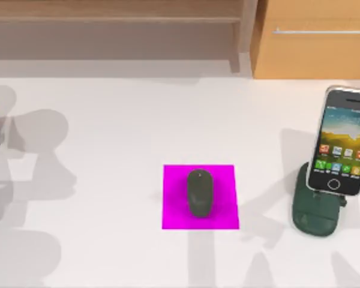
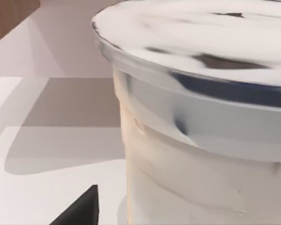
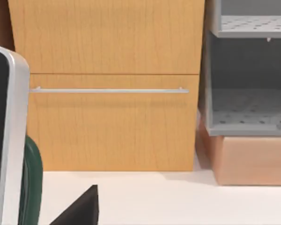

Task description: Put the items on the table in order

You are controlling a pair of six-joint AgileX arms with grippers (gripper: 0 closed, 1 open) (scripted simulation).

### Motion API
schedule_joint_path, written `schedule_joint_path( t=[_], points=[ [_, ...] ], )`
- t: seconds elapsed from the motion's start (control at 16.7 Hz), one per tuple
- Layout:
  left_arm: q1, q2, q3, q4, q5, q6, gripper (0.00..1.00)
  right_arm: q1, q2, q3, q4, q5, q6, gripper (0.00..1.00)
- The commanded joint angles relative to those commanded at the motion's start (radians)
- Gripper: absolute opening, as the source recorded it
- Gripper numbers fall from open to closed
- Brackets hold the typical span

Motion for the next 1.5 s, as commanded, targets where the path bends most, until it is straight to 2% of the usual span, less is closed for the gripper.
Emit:
schedule_joint_path(
  t=[0.36, 0.72, 0.96, 1.5],
  points=[
    [-0.004, 0.0, 0.002, -0.002, -0.002, 0.0, 1.0, 0.0, 0.0, 0.0, 0.0, 0.0, 0.0, 1.0],
    [-0.034, 0.053, 0.112, -0.055, -0.032, -0.004, 1.0, 0.0, 0.0, 0.0, 0.0, 0.0, 0.0, 1.0],
    [-0.037, 0.056, 0.12, -0.059, -0.035, -0.004, 1.0, 0.0, 0.0, 0.0, 0.0, 0.0, 0.0, 1.0],
    [-0.037, 0.056, 0.12, -0.059, -0.035, -0.004, 0.32, 0.0, 0.0, 0.0, 0.0, 0.0, 0.0, 1.0]
  ],
)
